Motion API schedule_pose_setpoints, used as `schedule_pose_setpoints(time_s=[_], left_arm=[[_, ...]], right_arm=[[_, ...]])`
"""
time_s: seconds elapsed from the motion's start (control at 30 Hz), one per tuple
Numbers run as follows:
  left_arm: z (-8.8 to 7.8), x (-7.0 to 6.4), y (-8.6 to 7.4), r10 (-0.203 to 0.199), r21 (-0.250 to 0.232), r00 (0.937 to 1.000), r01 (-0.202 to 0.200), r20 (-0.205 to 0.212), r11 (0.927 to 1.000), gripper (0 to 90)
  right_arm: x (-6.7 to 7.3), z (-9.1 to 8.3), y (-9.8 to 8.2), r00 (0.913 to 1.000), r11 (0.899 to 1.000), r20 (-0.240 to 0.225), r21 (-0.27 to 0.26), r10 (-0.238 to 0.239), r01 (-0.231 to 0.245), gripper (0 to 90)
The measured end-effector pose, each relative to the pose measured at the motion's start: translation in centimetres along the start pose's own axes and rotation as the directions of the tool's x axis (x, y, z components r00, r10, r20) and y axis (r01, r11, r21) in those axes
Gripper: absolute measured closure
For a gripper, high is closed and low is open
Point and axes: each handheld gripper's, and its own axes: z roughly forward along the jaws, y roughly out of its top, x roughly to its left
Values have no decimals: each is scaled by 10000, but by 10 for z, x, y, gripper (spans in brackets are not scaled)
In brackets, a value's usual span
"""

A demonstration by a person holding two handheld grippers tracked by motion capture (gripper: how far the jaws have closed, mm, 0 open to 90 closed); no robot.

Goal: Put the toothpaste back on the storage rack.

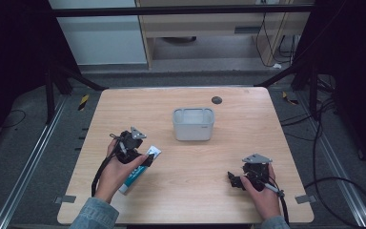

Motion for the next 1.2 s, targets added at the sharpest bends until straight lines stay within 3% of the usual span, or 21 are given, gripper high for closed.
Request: schedule_pose_setpoints(time_s=[0.07, 0.13, 0.17, 0.2, 0.53, 0.67, 0.8, 0.9, 1.2], left_arm=[[3, -1, 0, -28, 80, 10000, 27, 65, 10000, 83], [6, -3, -1, 12, 183, 9999, -15, 170, 9998, 80], [7, -4, 0, 71, 266, 9998, -76, 195, 9996, 79], [8, -4, 0, 119, 297, 9997, -124, 191, 9995, 80], [17, 0, 3, 8, 490, 9998, -18, 204, 9988, 147], [24, 4, 1, -113, 892, 9998, 100, 135, 9960, 244], [36, 2, -2, -16, 1442, 9993, -38, 369, 9895, 322], [42, 1, -5, -56, 1585, 9992, -9, 406, 9874, 392], [52, 2, -7, -141, 1903, 9987, 44, 495, 9817, 493]], right_arm=[[-1, 1, -1, 9996, 9996, 131, -72, -268, 269, 4], [0, 0, 0, 10000, 10000, -3, -1, 2, -2, 4], [-1, 1, -1, 9996, 9997, 120, -66, -239, 239, 4], [0, 0, 0, 10000, 10000, -2, 2, 6, -6, 4], [-1, 1, 0, 9999, 9999, 67, -47, -117, 117, 4], [-1, 1, 0, 9999, 9999, 69, -41, -137, 137, 4], [-1, 1, 0, 9999, 9999, 71, -47, -114, 115, 4], [-1, 1, 0, 9999, 9999, 74, -40, -134, 134, 4], [-1, 1, 0, 9999, 9999, 66, -39, -129, 130, 4]])
